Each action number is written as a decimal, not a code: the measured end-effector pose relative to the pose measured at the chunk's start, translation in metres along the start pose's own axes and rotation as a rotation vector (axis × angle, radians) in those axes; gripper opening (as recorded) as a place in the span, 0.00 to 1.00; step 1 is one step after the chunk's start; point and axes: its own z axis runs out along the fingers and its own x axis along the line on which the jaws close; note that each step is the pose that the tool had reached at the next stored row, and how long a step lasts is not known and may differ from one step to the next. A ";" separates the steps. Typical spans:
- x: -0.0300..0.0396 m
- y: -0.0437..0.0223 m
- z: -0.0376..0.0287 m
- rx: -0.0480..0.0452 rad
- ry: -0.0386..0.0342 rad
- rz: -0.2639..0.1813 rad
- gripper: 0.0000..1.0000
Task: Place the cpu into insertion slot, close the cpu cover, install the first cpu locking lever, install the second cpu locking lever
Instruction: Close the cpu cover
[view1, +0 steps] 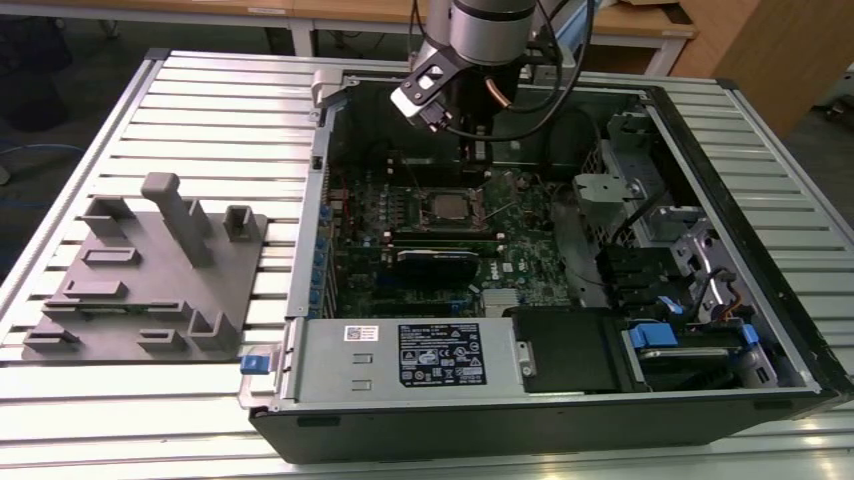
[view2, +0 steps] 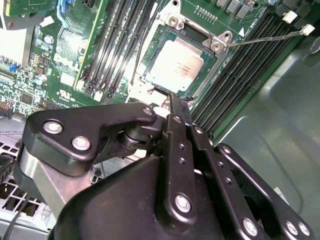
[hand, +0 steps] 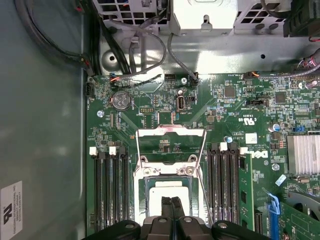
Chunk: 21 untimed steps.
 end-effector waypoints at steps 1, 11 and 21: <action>0.0000 0.0000 0.0000 -0.0001 0.0001 0.000 0.10; 0.0001 0.0025 -0.0001 0.0001 -0.0002 0.000 0.10; 0.0002 0.0054 -0.0007 0.0001 -0.0001 0.000 0.10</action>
